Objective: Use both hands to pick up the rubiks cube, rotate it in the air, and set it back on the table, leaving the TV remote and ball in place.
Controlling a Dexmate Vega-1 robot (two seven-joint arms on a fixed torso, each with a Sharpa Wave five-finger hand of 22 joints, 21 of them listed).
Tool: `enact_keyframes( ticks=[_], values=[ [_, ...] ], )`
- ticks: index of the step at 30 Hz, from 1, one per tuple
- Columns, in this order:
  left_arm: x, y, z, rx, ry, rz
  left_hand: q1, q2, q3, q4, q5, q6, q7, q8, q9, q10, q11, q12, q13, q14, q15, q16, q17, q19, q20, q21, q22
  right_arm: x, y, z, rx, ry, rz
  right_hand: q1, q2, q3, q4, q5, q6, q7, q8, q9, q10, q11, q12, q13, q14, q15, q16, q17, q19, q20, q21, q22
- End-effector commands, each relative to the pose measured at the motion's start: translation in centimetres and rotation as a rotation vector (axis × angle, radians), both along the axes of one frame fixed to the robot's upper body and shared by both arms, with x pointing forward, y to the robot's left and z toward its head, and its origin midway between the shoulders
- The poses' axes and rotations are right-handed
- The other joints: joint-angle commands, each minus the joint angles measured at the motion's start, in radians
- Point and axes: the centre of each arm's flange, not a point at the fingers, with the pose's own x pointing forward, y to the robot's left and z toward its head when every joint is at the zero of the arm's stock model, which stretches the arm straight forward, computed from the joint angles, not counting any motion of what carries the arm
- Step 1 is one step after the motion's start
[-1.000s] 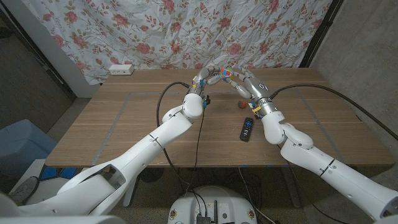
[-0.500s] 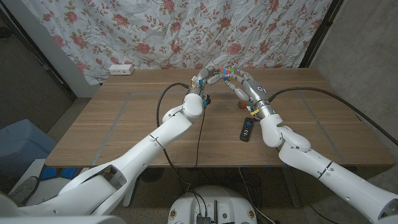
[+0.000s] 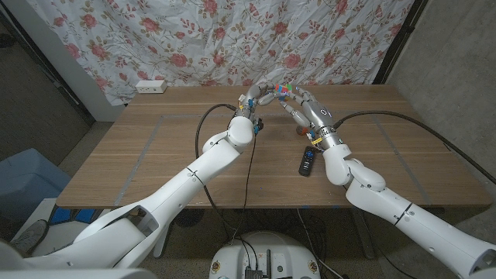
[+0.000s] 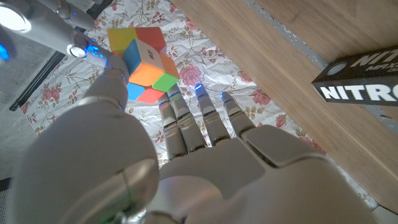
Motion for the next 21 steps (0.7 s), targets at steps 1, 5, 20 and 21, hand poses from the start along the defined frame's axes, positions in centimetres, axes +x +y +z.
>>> enact_keyframes(
  ticks=[1,5,20,21],
  values=[
    [0.07,0.01,0.14,-0.021,0.004,-0.014,-0.004,0.005,0.003,0.004,0.005,0.035,0.018,0.000,0.003,0.037,-0.023,0.004,0.006,0.006,-0.096,0.000,0.001,0.006,0.000,0.006,0.003,0.20,0.13,-0.67,0.000,0.007,0.000,0.000,0.042,0.009,-0.001,-0.002,0.011,-0.003,0.009,0.004,0.008,0.004,0.006,0.003,0.000,-0.007,0.007,0.005,0.004,0.001,0.005,0.003],
    [0.10,-0.03,0.13,-0.025,0.008,-0.017,-0.004,0.005,0.003,0.004,0.005,0.035,0.020,-0.001,0.003,0.040,-0.023,0.005,0.006,0.005,-0.096,0.000,0.001,0.007,-0.001,0.007,0.003,0.28,0.17,-0.86,0.002,0.007,-0.002,0.000,0.042,0.009,-0.002,-0.002,0.012,-0.002,0.009,0.004,0.008,0.004,0.006,0.003,-0.001,-0.009,0.007,0.005,0.004,0.002,0.005,0.003],
    [0.32,0.00,0.05,-0.045,0.016,-0.024,-0.003,0.007,0.002,0.004,0.005,0.039,0.021,-0.003,0.003,0.045,-0.024,0.006,0.006,0.011,-0.096,0.001,0.001,0.009,0.000,0.007,0.003,0.44,-0.11,-1.30,0.000,0.015,-0.008,0.001,0.043,0.012,-0.002,-0.003,0.029,0.004,0.010,0.004,0.009,0.005,0.006,0.003,0.000,-0.008,0.008,0.006,0.005,0.002,0.004,0.003],
    [0.34,0.00,0.05,-0.046,0.017,-0.023,-0.003,0.007,0.002,0.003,0.005,0.039,0.022,-0.003,0.003,0.046,-0.024,0.006,0.006,0.012,-0.097,0.001,0.001,0.009,0.001,0.007,0.003,0.46,-0.15,-1.33,0.000,0.015,-0.010,0.001,0.043,0.012,-0.002,-0.003,0.030,0.003,0.010,0.004,0.010,0.004,0.006,0.003,0.000,-0.009,0.008,0.006,0.005,0.001,0.005,0.003]
  ],
)
